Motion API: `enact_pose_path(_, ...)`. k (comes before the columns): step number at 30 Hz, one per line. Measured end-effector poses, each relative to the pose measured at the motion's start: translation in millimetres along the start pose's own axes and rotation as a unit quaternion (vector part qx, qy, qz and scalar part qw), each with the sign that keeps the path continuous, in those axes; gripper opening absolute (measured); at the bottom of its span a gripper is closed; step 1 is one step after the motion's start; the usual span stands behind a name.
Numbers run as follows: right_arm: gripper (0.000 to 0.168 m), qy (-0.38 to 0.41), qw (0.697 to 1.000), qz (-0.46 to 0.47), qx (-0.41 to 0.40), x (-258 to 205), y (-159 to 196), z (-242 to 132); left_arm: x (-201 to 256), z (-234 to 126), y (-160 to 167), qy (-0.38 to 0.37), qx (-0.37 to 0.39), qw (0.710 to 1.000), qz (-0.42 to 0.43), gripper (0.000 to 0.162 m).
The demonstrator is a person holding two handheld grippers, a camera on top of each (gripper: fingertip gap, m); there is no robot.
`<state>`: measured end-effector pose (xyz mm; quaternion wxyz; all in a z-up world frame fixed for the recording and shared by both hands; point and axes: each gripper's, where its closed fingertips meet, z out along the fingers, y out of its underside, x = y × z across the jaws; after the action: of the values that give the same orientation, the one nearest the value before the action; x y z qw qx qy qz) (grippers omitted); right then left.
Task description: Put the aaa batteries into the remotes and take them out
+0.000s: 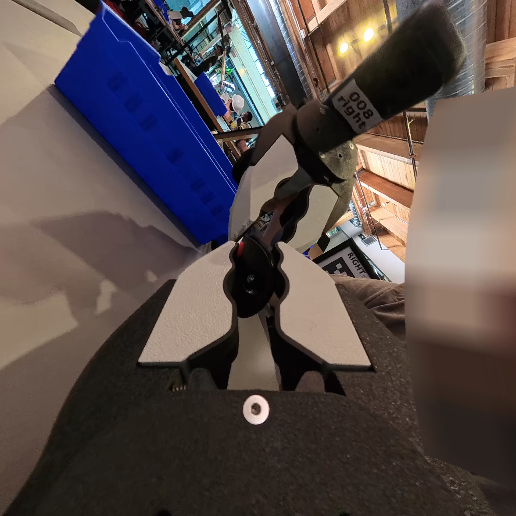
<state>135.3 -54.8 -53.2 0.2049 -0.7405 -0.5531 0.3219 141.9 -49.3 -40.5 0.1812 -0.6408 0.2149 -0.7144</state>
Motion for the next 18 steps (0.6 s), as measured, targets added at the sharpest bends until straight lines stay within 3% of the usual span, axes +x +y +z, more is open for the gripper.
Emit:
enact_pose_path(6, 0.040, 0.068, 0.996, -0.040, 0.037, 8, -15, -11, -3, -6, -7, 0.005, 0.022, 0.999, -0.032, 0.022)
enact_pose_path(10, 0.047, 0.118, 0.981, -0.061, 0.142, 11, -44, -52, -4, -14, -19, -0.007, 0.053, 0.998, -0.030, 0.022)
enact_pose_path(14, 0.050, 0.181, 0.947, -0.062, 0.257, 24, -61, -100, 8, -37, -49, -0.018, 0.111, 0.994, -0.008, 0.022)
enact_pose_path(18, 0.046, 0.169, 0.941, -0.027, 0.294, 36, -56, -114, 30, -60, -74, -0.022, 0.142, 0.989, 0.027, 0.022)
